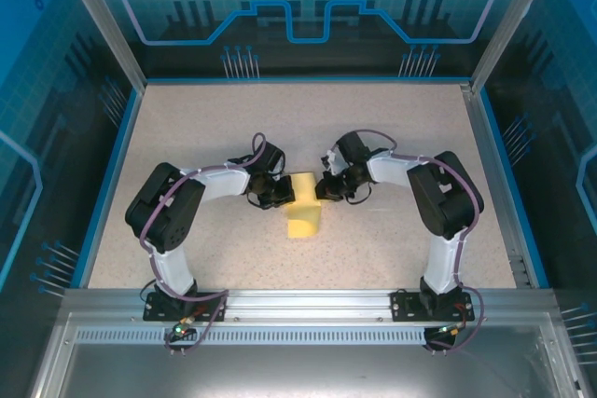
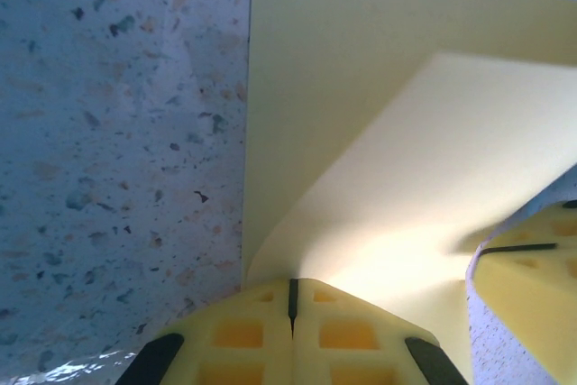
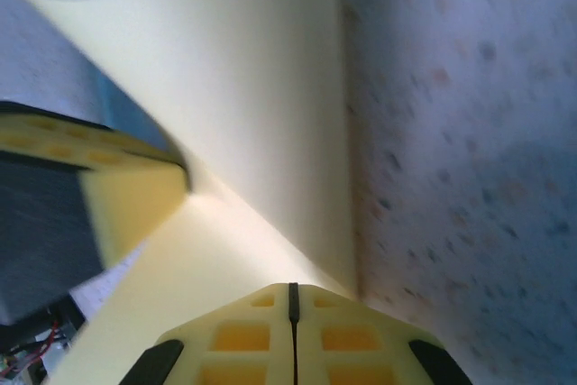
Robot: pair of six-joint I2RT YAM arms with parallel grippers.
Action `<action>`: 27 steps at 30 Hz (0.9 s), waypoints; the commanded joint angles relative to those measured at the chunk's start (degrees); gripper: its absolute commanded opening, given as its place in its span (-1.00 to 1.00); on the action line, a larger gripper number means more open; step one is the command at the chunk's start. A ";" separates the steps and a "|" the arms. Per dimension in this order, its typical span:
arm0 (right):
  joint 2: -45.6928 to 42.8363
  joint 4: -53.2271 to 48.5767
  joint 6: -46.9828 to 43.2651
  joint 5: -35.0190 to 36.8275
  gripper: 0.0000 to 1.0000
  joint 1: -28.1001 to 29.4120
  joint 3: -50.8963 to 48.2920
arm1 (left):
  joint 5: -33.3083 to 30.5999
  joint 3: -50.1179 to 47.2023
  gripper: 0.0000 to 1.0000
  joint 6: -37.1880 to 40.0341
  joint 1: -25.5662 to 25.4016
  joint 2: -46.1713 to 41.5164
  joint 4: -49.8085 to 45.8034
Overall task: Fold a paper plane with a square sheet of paper (pick it up from the middle)
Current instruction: Fold the square sheet of paper in half at the center of the table.
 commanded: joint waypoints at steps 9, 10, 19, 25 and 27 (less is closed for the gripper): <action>5.46 2.40 1.32 -0.82 -0.89 -0.46 3.26 | -4.03 -1.55 -0.96 1.34 -1.61 6.08 -6.89; 5.79 3.06 1.66 -0.79 -0.89 -1.02 2.76 | -4.07 -1.64 -0.96 1.38 -1.59 6.03 -6.91; 5.88 5.13 1.59 -0.22 -0.89 -4.03 -0.26 | -4.96 -2.70 -0.97 1.86 -1.58 5.07 -7.78; 4.54 5.00 1.97 -2.49 -0.88 -2.90 2.63 | -4.98 -2.44 -0.97 2.39 -1.59 5.45 -7.92; 5.65 5.15 2.51 -2.85 -0.89 -2.47 3.74 | -4.97 -2.35 -0.97 2.39 -1.65 5.49 -7.95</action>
